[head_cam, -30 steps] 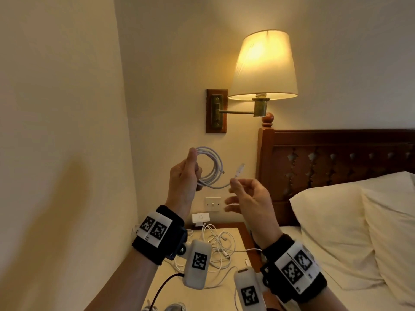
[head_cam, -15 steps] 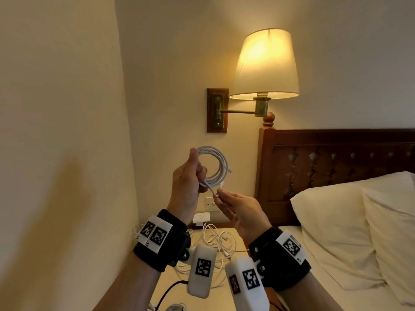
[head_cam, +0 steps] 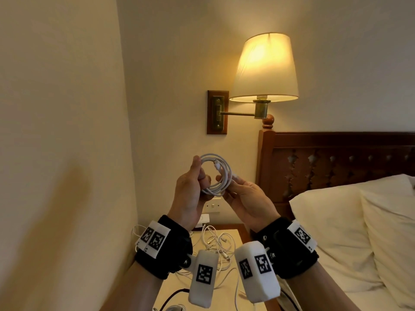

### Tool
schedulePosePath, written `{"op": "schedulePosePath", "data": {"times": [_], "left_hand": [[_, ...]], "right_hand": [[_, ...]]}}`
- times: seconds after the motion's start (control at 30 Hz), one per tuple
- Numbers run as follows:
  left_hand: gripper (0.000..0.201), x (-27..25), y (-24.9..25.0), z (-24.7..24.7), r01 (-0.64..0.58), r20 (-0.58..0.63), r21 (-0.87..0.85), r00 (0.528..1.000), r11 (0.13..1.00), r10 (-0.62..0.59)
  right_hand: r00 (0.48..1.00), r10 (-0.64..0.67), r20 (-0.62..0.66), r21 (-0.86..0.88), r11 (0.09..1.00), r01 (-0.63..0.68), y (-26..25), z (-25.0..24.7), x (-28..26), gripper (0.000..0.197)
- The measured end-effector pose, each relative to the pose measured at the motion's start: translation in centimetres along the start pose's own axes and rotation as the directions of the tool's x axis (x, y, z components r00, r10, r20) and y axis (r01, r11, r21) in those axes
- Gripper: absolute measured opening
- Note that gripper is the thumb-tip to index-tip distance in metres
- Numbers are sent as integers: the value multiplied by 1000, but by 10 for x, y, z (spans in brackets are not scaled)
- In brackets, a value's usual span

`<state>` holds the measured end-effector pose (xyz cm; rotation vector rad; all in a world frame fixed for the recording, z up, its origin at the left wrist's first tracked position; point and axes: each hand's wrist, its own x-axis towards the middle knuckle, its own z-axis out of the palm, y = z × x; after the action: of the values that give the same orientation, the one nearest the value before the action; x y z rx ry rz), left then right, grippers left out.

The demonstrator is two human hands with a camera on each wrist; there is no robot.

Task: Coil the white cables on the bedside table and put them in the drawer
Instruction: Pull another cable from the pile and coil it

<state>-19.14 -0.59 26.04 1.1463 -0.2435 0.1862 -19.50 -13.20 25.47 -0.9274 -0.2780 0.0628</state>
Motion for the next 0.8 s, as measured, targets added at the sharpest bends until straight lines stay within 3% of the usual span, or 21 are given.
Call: {"op": "schedulePosePath", "data": {"times": [0.1, 0.23, 0.3, 0.37, 0.43, 0.5, 0.63, 0.8], "left_hand": [[49, 0, -3, -1, 11, -18, 60, 1000, 998, -10], [48, 1, -6, -5, 23, -81, 212, 997, 977, -6], [48, 2, -7, -6, 18, -80, 278, 997, 960, 4], [47, 1, -7, -5, 20, -73, 338, 997, 941, 6], [47, 0, -6, -3, 17, -77, 378, 997, 926, 13], [46, 0, -5, 1, 8, -73, 383, 997, 924, 21], [46, -1, -5, 5, 8, -77, 400, 997, 916, 25], [47, -1, -4, 5, -1, -73, 397, 997, 918, 32]], "right_hand": [[1000, 23, 16, 76, 997, -25, -1, -2, 1, 25], [996, 28, 84, 0, 1000, -28, -7, -9, 0, 52], [993, -22, 114, -212, 976, 46, -9, -11, -1, 50], [983, -146, 115, -527, 829, 185, -7, -12, -1, 47], [939, -319, 129, -704, 637, 314, -3, -12, 2, 46], [881, -452, 137, -770, 511, 382, 1, -11, 3, 42], [776, -619, 123, -799, 401, 447, 5, -9, 2, 36], [587, -761, 277, -803, 151, 576, 15, -9, 7, 32]]}}
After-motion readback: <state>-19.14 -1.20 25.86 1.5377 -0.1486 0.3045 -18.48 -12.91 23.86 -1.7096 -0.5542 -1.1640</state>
